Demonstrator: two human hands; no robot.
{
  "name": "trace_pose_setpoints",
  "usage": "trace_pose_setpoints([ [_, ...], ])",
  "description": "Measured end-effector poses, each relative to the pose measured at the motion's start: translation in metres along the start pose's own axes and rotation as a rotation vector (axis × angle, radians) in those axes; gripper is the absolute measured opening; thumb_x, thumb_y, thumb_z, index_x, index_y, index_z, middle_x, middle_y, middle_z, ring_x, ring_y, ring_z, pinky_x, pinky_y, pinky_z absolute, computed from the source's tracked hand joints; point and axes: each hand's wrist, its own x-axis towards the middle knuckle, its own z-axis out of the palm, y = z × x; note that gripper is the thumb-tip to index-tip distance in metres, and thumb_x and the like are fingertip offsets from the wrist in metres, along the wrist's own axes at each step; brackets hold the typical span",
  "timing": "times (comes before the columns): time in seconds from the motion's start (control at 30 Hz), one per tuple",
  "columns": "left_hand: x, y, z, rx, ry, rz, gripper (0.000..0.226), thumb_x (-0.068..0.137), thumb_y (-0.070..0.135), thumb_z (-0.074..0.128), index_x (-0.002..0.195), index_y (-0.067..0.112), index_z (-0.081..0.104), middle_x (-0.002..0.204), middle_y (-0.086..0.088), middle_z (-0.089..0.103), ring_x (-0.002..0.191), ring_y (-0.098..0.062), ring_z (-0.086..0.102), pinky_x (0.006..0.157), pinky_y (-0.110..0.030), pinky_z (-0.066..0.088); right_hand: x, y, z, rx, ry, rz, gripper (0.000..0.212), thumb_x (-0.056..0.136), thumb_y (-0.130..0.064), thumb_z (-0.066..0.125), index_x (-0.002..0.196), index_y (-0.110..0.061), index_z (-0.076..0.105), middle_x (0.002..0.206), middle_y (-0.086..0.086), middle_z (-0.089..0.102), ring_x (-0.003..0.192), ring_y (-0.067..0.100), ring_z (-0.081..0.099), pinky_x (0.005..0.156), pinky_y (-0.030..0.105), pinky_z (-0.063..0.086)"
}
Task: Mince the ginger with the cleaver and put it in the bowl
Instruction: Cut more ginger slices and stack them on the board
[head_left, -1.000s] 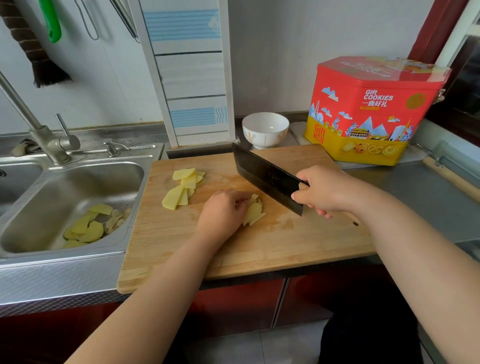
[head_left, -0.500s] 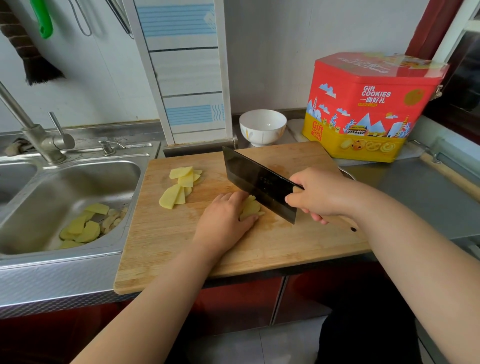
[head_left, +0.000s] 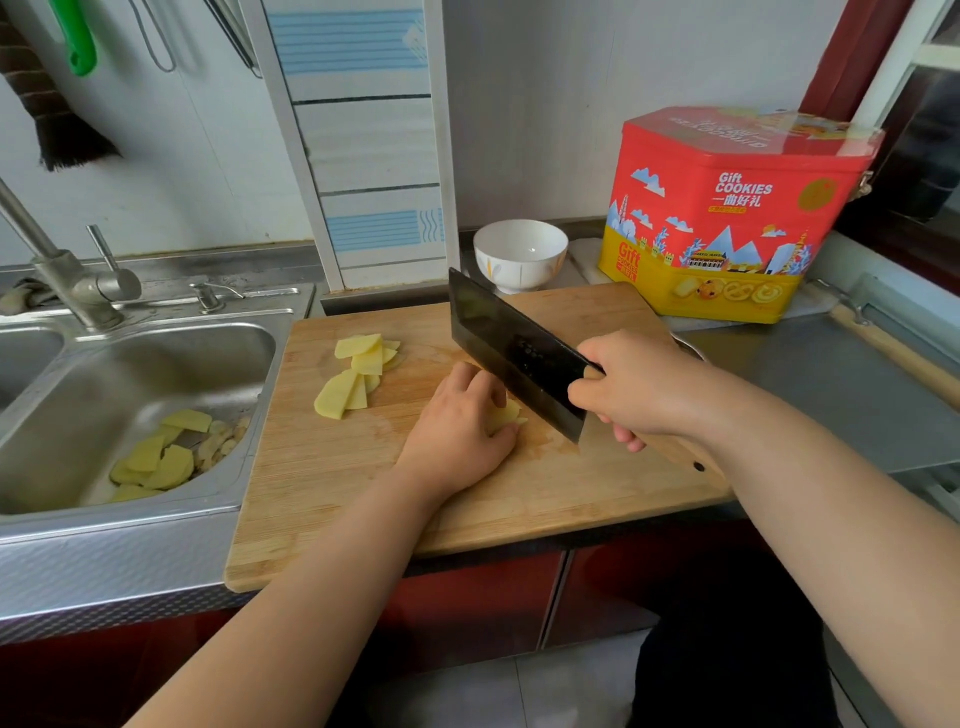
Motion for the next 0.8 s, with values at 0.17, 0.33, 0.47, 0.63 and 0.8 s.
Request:
trace_pose_setpoints([
  [0.17,0.004,-0.003,0.002,0.034,-0.045,0.041,0.019,0.083,0.037,0.063,0.093,0.026,0.052,0.109,0.009,0.044,0.104,-0.01,0.042,0.093,-0.023,0.039,0.001,-0.006,0.005,-0.05,-0.022,-0.01,0.017,0.098,-0.02,0.045,0.082,-0.023,0.039,0.072,0.006,0.055,0.048,0.015,0.053,0.043,0.023,0.044],
  [0.33,0.005,-0.005,0.005,0.052,-0.036,0.049,0.018,0.085,0.037,0.062,0.096,0.023,0.058,0.106,0.007,0.047,0.103,-0.011,0.044,0.093,-0.023,0.04,0.007,-0.014,0.003,-0.138,-0.093,0.04,0.029,0.1,-0.021,0.042,0.126,-0.012,0.048,0.065,0.009,0.058,0.046,0.017,0.053,0.044,0.022,0.043],
  [0.47,0.004,-0.006,0.007,0.059,-0.013,0.046,0.019,0.085,0.036,0.062,0.097,0.022,0.06,0.104,0.007,0.048,0.102,-0.012,0.045,0.092,-0.024,0.041,0.015,-0.013,0.009,-0.133,-0.109,0.065,0.011,0.099,-0.018,0.042,0.109,-0.016,0.045,0.059,0.011,0.056,0.04,0.018,0.05,0.042,0.021,0.041],
  [0.63,0.0,-0.004,0.008,0.06,0.035,0.08,0.018,0.082,0.031,0.064,0.096,0.022,0.055,0.109,0.005,0.047,0.101,-0.013,0.047,0.088,-0.028,0.045,0.012,0.002,0.021,-0.044,-0.014,0.101,0.019,0.099,-0.017,0.044,0.117,-0.013,0.047,0.069,0.008,0.054,0.045,0.017,0.051,0.042,0.023,0.041],
  [0.8,-0.008,-0.007,0.005,-0.008,0.079,0.034,0.032,0.08,0.038,0.068,0.103,0.025,0.05,0.118,0.007,0.038,0.104,-0.01,0.043,0.086,-0.021,0.039,0.008,0.008,0.018,0.092,0.016,0.093,0.013,0.099,-0.016,0.045,0.11,-0.01,0.048,0.073,0.008,0.054,0.046,0.017,0.052,0.043,0.025,0.044],
])
